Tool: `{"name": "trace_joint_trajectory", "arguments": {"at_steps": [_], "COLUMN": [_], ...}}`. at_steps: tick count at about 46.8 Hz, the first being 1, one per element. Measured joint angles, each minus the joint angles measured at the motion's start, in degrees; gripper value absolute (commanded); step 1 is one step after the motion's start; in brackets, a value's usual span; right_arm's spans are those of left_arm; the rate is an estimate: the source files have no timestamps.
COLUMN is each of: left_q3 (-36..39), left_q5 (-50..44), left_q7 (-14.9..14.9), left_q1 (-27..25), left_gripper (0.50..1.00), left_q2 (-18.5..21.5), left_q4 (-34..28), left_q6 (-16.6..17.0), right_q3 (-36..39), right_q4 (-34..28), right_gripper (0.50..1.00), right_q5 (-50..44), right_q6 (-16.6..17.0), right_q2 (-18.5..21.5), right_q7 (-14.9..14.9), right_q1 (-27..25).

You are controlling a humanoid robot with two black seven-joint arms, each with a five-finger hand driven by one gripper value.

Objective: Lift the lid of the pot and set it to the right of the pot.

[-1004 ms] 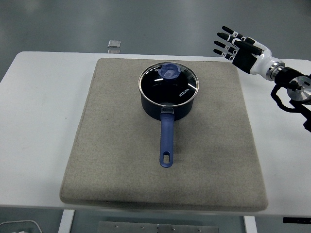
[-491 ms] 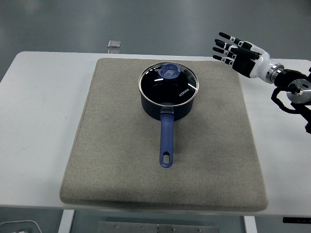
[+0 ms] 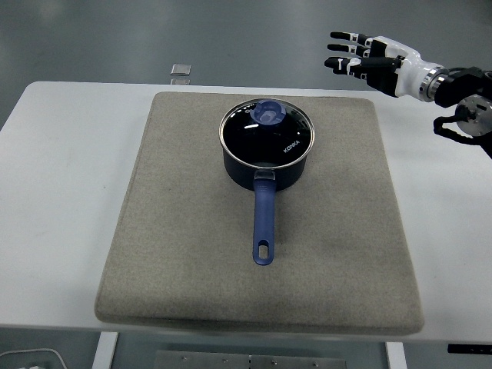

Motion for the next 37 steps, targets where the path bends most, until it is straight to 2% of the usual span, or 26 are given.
{"name": "trace_joint_trajectory", "arguments": {"at_steps": [7, 37], "left_q3": [0.0, 0.0], "left_q5": [0.0, 0.0], "left_q7": [0.0, 0.0], "left_q1": [0.0, 0.0], "left_gripper": [1.000, 1.000], "left_q2": [0.0, 0.0], "left_q4": [0.0, 0.0], "left_q6": [0.0, 0.0], "right_q3": [0.0, -2.2], "right_q4": [2.8, 10.6], "right_gripper": [0.921, 0.924], "right_q5": [-7.7, -38.3], "right_q6": [0.0, 0.0], "right_q2": [0.1, 2.0], "right_q7": [1.3, 2.0], "right_q1": [1.8, 7.5]}}
